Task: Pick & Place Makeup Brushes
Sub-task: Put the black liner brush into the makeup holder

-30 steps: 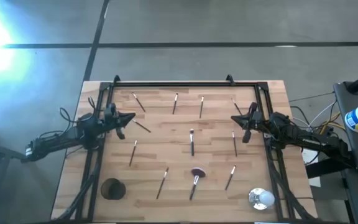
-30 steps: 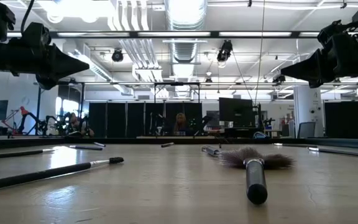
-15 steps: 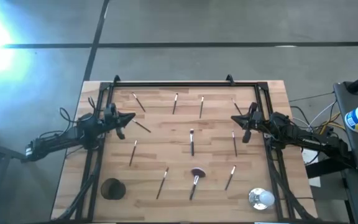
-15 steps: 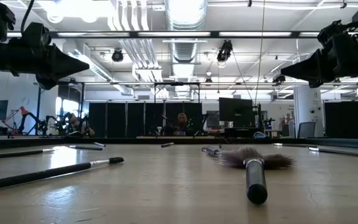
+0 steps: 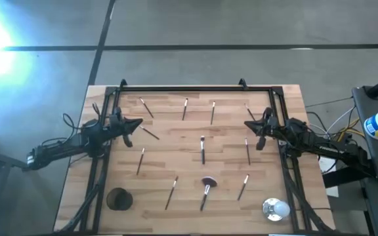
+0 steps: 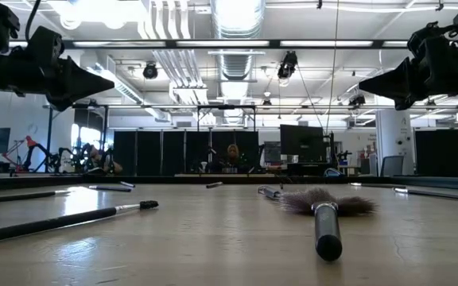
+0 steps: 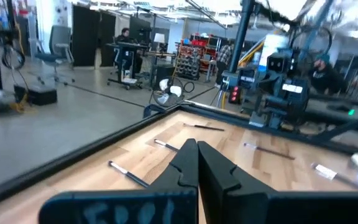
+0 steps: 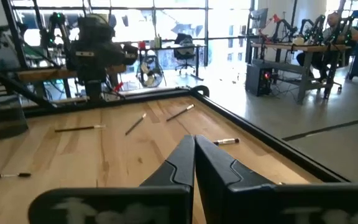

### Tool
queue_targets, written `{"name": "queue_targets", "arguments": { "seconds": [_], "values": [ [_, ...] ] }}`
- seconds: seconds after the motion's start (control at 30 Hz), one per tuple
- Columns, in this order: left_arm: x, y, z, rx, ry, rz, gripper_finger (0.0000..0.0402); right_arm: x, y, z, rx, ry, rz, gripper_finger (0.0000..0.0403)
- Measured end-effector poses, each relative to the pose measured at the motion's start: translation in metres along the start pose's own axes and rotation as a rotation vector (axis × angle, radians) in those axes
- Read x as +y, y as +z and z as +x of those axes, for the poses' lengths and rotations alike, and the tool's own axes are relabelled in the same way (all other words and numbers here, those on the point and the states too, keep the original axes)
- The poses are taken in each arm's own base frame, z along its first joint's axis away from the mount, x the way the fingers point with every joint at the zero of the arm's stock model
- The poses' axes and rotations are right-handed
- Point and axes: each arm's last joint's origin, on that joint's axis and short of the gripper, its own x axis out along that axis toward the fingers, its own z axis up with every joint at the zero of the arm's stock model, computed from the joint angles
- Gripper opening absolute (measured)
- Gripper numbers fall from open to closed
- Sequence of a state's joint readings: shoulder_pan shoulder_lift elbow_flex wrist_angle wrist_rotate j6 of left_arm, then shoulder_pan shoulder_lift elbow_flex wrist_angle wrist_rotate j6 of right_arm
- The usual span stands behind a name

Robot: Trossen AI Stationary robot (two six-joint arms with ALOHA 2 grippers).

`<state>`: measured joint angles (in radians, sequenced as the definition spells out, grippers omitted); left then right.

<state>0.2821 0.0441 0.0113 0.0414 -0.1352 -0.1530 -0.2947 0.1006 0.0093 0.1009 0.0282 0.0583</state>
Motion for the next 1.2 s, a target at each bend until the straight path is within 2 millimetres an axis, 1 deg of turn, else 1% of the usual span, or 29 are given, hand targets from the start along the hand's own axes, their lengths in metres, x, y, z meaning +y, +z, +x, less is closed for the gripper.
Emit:
{"name": "queue_targets", "arguments": {
  "seconds": [0.1, 0.2, 0.3, 0.43, 0.57, 0.7, 0.83, 0.97, 1.03, 1.13, 1.2],
  "values": [
    [-0.001, 0.003, 0.000, -0.026, -0.016, -0.105, 0.0000, 0.000, 0.000, 0.000, 0.000, 0.000, 0.002, 0.0009],
    [-0.001, 0.006, 0.000, -0.059, -0.025, -0.119, 0.0000, 0.000, 0.001, 0.000, -0.008, 0.000, 0.002, 0.0009],
    [0.000, 0.007, 0.000, -0.074, 0.005, -0.135, 0.0000, 0.000, 0.001, 0.000, -0.008, 0.000, -0.002, 0.0009],
    [0.000, 0.008, 0.000, -0.081, 0.003, -0.207, 0.0000, 0.000, 0.001, 0.000, -0.007, 0.000, -0.004, 0.0009],
    [-0.001, 0.012, 0.000, -0.127, -0.020, -0.296, 0.0000, 0.000, 0.001, 0.000, -0.007, 0.000, -0.009, 0.0009],
    [-0.004, 0.015, 0.003, -0.091, -0.043, -0.297, 0.0000, 0.000, 0.001, 0.000, -0.008, 0.000, -0.014, 0.0009],
    [-0.008, 0.030, 0.009, -0.061, -0.012, -0.245, 0.0000, 0.000, 0.002, 0.000, -0.019, -0.001, -0.030, 0.0009],
    [-0.019, 0.050, 0.022, 0.006, -0.050, -0.180, 0.0000, 0.000, 0.005, 0.000, -0.051, 0.001, -0.037, 0.0009],
    [-0.026, 0.059, 0.032, 0.065, -0.067, -0.187, 0.0000, 0.000, 0.005, 0.000, -0.056, 0.000, -0.054, 0.0009],
    [-0.037, 0.069, 0.046, 0.231, -0.026, -0.213, 0.0000, 0.000, 0.006, 0.000, -0.057, 0.000, -0.066, 0.0009],
    [-0.044, 0.071, 0.054, 0.379, 0.056, -0.233, 0.0000, 0.000, 0.006, 0.000, -0.058, 0.000, -0.068, 0.0009]
  ]
}}
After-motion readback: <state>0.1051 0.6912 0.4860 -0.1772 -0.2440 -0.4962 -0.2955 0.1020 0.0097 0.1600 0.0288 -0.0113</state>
